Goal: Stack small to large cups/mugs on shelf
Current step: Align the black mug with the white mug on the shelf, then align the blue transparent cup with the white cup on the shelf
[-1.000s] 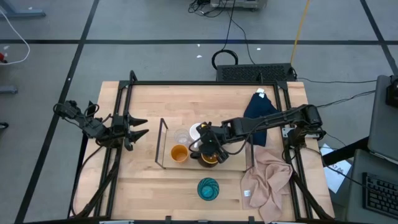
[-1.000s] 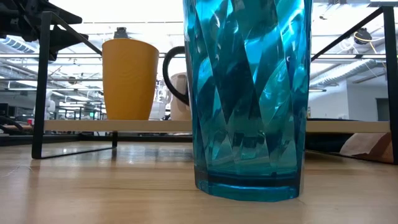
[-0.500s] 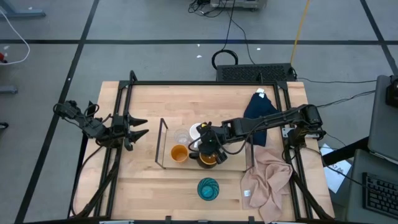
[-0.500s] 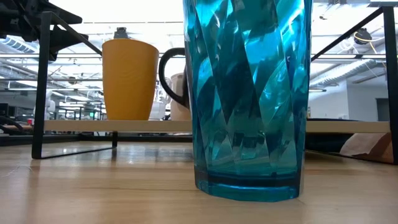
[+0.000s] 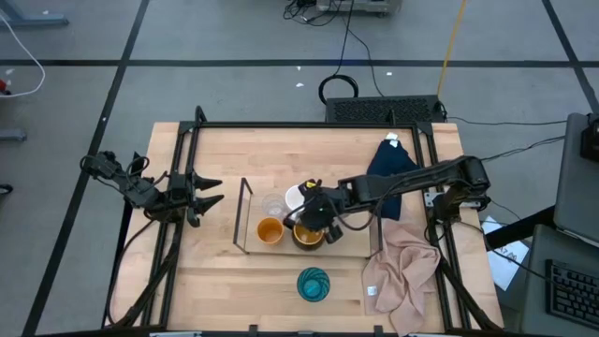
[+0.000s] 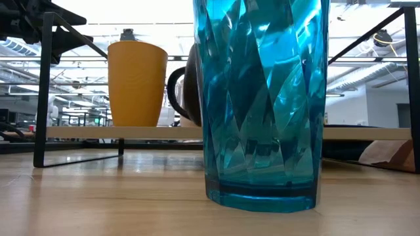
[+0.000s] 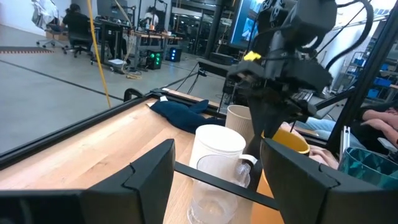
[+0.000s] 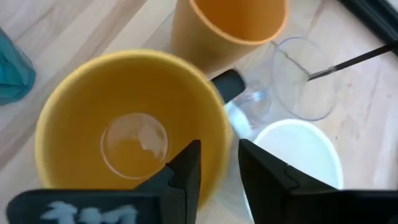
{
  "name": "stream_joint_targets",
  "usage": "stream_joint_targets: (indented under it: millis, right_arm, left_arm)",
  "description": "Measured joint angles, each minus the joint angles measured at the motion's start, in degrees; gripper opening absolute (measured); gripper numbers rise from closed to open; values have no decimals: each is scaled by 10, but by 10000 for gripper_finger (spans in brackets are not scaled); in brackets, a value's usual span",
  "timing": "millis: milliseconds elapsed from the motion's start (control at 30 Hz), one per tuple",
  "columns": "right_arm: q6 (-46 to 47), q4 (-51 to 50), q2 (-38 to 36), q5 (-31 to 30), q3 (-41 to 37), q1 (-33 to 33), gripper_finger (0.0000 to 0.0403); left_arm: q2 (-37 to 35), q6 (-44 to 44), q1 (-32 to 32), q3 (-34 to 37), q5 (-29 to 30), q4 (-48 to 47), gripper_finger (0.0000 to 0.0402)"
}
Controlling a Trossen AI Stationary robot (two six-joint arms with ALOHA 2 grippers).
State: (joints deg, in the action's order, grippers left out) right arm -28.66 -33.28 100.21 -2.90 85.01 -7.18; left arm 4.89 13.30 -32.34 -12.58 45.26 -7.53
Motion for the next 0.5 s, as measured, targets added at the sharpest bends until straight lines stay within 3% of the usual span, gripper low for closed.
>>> stream_joint_targets:
  millis: [267,500]
  right_arm:
    - [16,-4,-38,-10,0,0,116]
    - [15,-4,-105,-91,0,-18,116]
  left_arm:
    - [0,0,0,0,0,0,237]
    - [0,0,0,0,0,1,237]
